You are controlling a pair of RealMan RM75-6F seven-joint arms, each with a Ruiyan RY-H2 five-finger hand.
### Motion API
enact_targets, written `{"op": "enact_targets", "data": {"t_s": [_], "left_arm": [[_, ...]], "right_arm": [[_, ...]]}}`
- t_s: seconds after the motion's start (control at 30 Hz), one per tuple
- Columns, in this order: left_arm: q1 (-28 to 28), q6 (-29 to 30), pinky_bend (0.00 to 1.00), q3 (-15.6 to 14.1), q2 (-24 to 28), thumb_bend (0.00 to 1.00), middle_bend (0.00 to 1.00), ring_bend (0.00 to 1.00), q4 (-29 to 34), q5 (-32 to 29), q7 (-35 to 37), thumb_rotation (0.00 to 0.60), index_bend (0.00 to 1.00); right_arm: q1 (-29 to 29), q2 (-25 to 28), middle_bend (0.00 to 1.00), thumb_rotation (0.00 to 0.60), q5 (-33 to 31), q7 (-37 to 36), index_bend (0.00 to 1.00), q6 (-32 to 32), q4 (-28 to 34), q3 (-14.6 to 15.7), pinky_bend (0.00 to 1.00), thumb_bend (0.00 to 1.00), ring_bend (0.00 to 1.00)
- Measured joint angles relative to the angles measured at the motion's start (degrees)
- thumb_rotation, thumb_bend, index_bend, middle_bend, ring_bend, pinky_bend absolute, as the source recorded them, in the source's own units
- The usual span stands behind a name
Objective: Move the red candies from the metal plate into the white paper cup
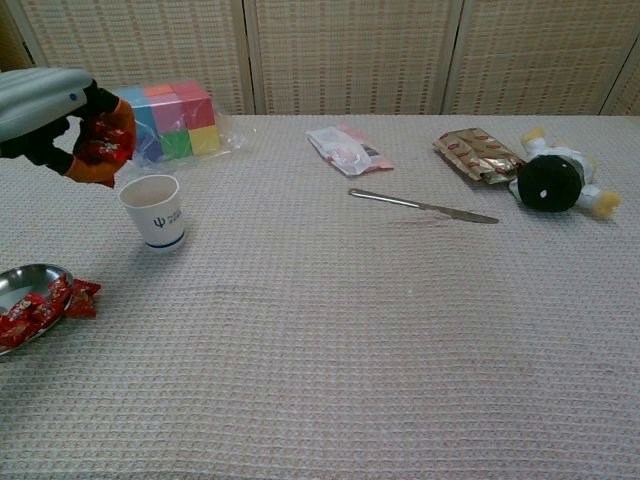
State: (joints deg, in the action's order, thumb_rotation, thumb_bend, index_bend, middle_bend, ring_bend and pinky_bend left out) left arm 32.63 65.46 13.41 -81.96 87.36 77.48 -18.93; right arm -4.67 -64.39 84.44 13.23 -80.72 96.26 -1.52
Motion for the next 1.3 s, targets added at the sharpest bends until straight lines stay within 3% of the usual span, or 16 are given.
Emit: {"op": "enact_targets", "data": {"t_s": [0.43, 0.8, 1.3], "left_arm": [[5.69, -3.02, 1.00, 1.83, -7.49, 0.66, 0.71, 0.65, -7.83, -3.26, -2.79, 0.600, 0.74], [8.80, -5.62, 1.00, 2.87, -13.39, 0.66, 0.71, 0.66, -21.90, -6.85, 1.24, 0.600, 0.74], [9.12, -3.50, 1.00, 0.19, -15.40, 0.64, 0.70, 0.65, -24.42, -4.58, 2.20, 0.600, 0.72]], "right_arm": [[0.09, 0.27, 0.00, 0.600, -1.00, -0.50, 0.00, -0.29, -0.25, -0.52, 0.00, 0.12, 0.00], [0.44, 0.51, 0.00, 0.600, -1.66, -0.79, 0.00, -1.07, -0.33, -1.02, 0.00, 0.12, 0.00], [0.44, 0.42, 0.00, 0.600, -1.98, -0.56, 0.00, -1.17, -0.31, -1.14, 0.00, 0.12, 0.00]]}}
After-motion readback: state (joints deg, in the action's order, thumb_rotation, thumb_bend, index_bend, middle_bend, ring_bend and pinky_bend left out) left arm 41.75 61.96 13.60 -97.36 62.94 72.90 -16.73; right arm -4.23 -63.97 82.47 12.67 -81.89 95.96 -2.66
